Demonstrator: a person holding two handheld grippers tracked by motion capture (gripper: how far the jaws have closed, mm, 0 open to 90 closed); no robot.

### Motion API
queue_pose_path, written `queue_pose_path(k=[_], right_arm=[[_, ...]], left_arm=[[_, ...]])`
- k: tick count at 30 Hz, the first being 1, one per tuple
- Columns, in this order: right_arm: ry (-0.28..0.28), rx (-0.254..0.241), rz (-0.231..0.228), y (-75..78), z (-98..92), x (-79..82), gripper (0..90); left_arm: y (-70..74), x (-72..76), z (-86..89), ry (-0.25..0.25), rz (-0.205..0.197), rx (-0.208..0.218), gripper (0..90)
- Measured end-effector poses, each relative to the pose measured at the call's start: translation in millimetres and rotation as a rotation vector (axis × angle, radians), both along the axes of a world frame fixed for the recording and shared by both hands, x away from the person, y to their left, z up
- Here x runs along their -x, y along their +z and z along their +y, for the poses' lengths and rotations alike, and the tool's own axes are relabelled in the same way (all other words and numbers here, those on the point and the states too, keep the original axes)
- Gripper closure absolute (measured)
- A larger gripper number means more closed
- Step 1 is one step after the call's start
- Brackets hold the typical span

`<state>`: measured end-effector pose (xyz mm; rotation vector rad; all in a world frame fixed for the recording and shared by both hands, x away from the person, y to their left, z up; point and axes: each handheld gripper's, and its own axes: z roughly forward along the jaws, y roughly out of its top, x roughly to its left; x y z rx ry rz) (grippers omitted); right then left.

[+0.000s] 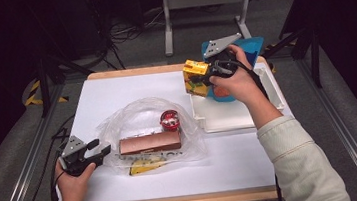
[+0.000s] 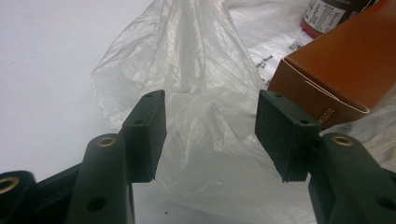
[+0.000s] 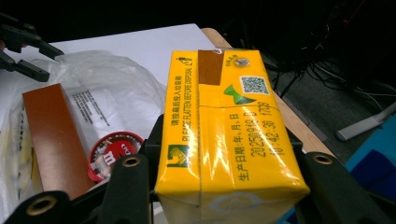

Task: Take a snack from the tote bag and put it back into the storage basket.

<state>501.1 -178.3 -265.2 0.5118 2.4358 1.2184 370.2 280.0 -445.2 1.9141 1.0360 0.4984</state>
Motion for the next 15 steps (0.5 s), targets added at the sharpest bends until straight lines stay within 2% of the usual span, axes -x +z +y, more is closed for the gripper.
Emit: queue_pose_path(k=[15], right_arm=[[-0.037,0.025,0.023,-28.1,-10.8,-13.7,54.6]], left_arm=[[-0.6,-0.5,0.0,-0.001,0.005,0.004,44.0]])
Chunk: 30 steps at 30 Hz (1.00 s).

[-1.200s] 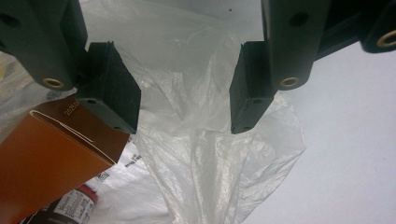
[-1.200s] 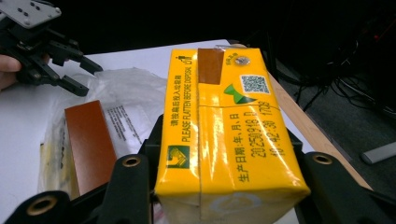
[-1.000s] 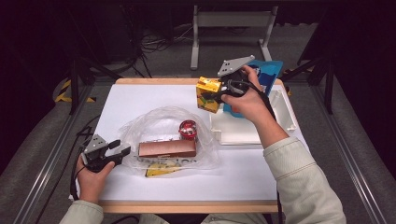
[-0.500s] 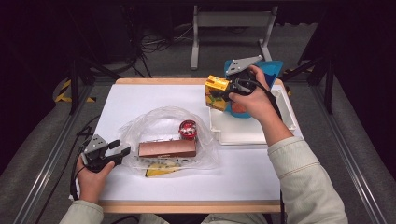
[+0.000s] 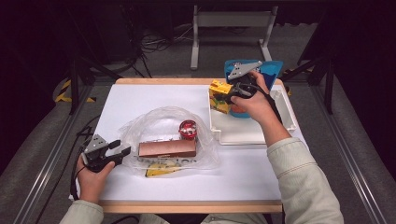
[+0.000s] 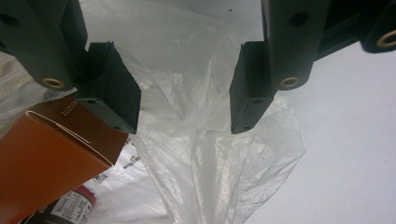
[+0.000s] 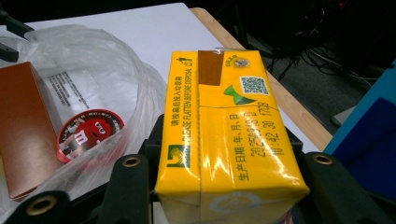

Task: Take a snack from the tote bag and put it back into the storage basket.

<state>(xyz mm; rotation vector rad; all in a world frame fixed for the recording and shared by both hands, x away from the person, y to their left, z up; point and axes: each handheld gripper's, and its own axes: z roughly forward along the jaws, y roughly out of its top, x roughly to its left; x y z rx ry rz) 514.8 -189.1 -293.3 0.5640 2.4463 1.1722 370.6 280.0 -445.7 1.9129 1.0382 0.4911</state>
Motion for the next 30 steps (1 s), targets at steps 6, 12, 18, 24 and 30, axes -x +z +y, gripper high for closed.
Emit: queue_pose_path(k=[6,12,18,24,30], right_arm=[[-0.007,0.004,0.014,-10.8,-2.3,-3.4,54.6],[-0.012,0.01,0.031,-21.9,-3.9,-5.0,54.6],[-0.01,0.016,0.052,-34.6,-3.8,-6.1,54.6],[-0.012,0.025,0.064,-43.2,-3.1,-7.0,54.5],[-0.018,0.03,0.073,-50.5,-3.6,-8.4,54.5]], left_arm=[[0.0,0.0,0.0,0.0,0.0,0.001,44.0],[0.1,-0.2,0.3,-0.001,-0.003,-0.001,44.0],[0.1,-0.1,0.4,-0.001,-0.002,-0.001,44.0],[0.2,0.0,0.6,-0.001,0.0,-0.002,44.0],[0.3,0.0,0.8,-0.001,-0.001,-0.002,44.0]])
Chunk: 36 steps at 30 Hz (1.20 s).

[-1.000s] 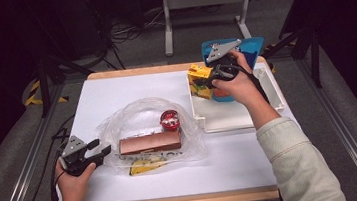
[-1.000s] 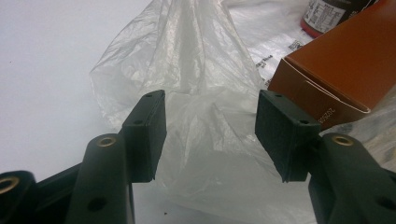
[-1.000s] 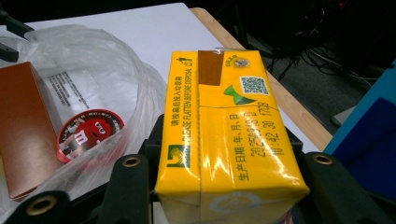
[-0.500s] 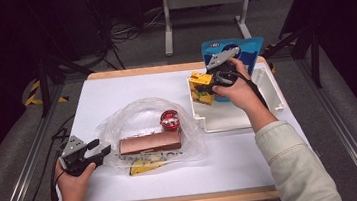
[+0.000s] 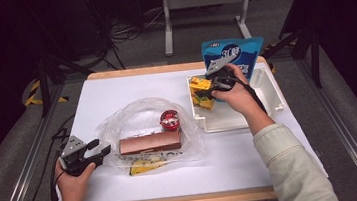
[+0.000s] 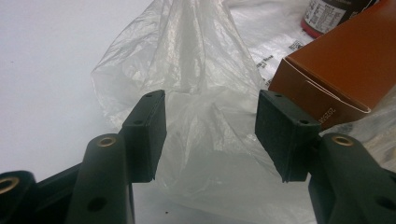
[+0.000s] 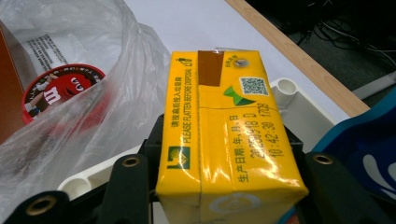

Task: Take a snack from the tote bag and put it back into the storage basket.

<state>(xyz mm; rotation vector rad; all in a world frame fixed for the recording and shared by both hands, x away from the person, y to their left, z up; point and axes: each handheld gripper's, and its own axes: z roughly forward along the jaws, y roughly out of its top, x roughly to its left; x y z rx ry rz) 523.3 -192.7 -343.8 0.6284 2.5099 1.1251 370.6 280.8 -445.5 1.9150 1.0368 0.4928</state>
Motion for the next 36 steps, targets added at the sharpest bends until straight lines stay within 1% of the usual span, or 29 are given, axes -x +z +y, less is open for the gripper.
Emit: queue_pose_path(k=[5,14,26,36], right_arm=[[-0.005,-0.001,0.012,-3.9,-1.0,-0.7,54.5],[-0.016,0.001,0.028,-16.1,-4.2,-3.5,54.4],[-0.024,0.003,0.038,-23.5,-5.6,-4.5,54.2],[-0.029,0.005,0.055,-31.6,-6.7,-5.5,53.3]], left_arm=[[0.0,0.0,0.0,0.0,0.0,0.0,44.0],[-0.2,0.1,-0.2,0.002,0.0,0.0,44.0],[0.0,0.7,-0.3,0.003,0.001,-0.002,44.0],[-0.1,0.6,-0.3,0.002,0.003,-0.003,44.0]])
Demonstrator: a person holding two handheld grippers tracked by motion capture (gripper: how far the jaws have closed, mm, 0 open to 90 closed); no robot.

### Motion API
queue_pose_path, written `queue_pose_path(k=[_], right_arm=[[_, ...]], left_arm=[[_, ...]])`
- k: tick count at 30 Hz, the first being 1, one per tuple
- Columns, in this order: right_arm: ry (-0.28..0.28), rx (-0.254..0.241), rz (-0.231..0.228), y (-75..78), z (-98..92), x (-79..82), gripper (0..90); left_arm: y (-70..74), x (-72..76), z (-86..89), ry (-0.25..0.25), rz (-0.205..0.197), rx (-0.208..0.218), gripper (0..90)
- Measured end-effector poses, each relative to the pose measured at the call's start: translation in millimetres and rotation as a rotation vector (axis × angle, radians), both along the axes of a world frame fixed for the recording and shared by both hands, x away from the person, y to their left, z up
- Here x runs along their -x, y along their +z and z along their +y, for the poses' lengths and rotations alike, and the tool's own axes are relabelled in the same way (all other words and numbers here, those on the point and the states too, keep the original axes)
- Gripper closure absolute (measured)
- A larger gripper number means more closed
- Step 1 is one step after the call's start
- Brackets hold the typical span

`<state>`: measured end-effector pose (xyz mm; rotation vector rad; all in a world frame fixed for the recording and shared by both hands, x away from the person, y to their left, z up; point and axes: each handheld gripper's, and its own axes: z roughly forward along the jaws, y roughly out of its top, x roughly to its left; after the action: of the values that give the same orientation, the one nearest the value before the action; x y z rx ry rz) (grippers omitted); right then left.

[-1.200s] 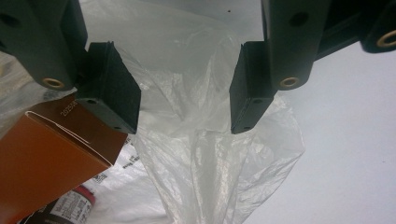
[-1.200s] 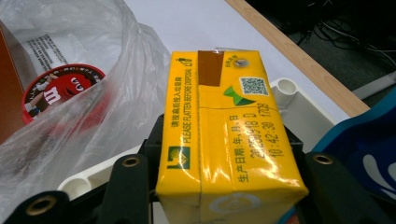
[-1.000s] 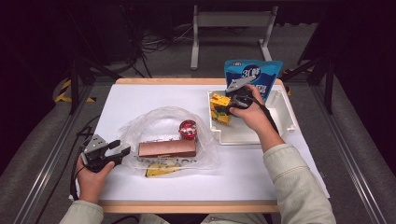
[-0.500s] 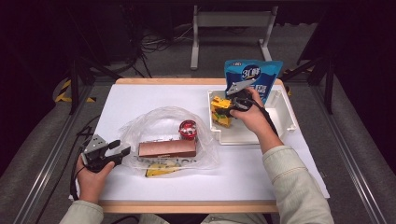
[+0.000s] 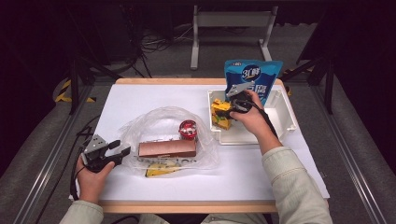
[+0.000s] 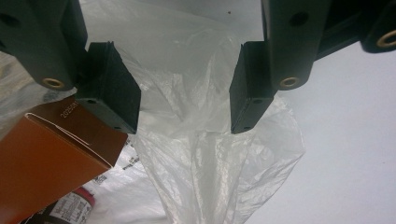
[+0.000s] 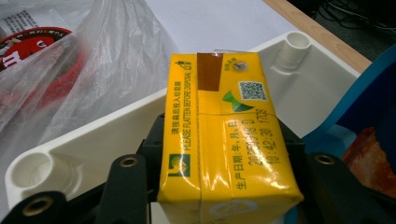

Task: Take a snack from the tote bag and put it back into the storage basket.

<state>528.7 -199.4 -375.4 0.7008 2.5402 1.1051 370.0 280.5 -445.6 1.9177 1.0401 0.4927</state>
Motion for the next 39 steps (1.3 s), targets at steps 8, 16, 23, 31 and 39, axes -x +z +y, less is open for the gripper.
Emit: queue_pose_path(k=[8,16,23,31,39], right_arm=[[-0.004,-0.011,-0.003,-2.4,-3.1,1.2,52.9],[-0.004,-0.003,-0.009,-3.3,-4.9,2.1,52.8],[-0.003,0.013,-0.017,-3.2,-6.5,4.2,52.3],[-0.006,-0.018,-0.036,1.8,-7.9,8.3,47.5],[-0.004,-0.044,-0.08,16.7,-11.8,17.9,44.9]], left_arm=[[-0.1,0.0,-0.4,0.0,0.001,0.0,44.0],[-0.1,-0.2,-0.7,-0.002,0.001,-0.002,44.0],[-0.3,-0.4,-0.6,-0.002,0.003,-0.002,44.0],[-0.4,-0.3,-0.7,-0.002,0.004,-0.003,44.0],[-0.7,-0.7,-1.1,-0.003,0.007,0.0,44.0]])
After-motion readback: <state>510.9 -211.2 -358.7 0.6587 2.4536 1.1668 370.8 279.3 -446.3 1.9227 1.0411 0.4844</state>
